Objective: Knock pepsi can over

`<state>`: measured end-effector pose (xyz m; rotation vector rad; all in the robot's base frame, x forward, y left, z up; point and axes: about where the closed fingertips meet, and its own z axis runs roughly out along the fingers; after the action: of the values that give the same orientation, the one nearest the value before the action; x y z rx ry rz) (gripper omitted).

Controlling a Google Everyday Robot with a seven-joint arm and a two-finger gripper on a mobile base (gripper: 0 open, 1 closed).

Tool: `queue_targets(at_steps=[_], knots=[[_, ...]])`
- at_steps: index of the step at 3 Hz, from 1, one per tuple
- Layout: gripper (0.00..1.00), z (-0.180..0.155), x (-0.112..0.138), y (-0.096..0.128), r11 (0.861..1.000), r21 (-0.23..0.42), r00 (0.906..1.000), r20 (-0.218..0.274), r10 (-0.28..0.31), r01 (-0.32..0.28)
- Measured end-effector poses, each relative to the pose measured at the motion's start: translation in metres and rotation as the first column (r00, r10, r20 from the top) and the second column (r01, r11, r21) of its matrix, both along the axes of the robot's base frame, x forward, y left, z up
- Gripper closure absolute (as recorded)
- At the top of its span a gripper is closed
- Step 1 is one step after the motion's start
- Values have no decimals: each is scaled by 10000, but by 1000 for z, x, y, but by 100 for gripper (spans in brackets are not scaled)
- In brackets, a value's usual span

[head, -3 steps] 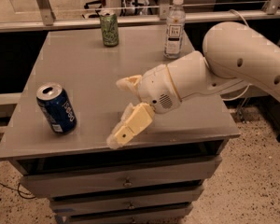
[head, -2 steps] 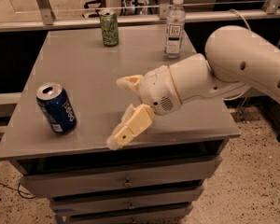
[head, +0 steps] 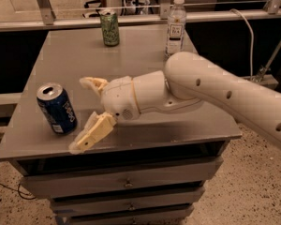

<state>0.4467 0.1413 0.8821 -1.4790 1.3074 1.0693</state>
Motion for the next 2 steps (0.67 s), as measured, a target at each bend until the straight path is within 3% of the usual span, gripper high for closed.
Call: queue_targets(at_steps=[1, 2], knots=[[0, 4, 11, 44, 9967, 716, 9981, 509, 338, -374], [18, 2, 15, 74, 9932, 1071, 9967, 709, 387, -462]])
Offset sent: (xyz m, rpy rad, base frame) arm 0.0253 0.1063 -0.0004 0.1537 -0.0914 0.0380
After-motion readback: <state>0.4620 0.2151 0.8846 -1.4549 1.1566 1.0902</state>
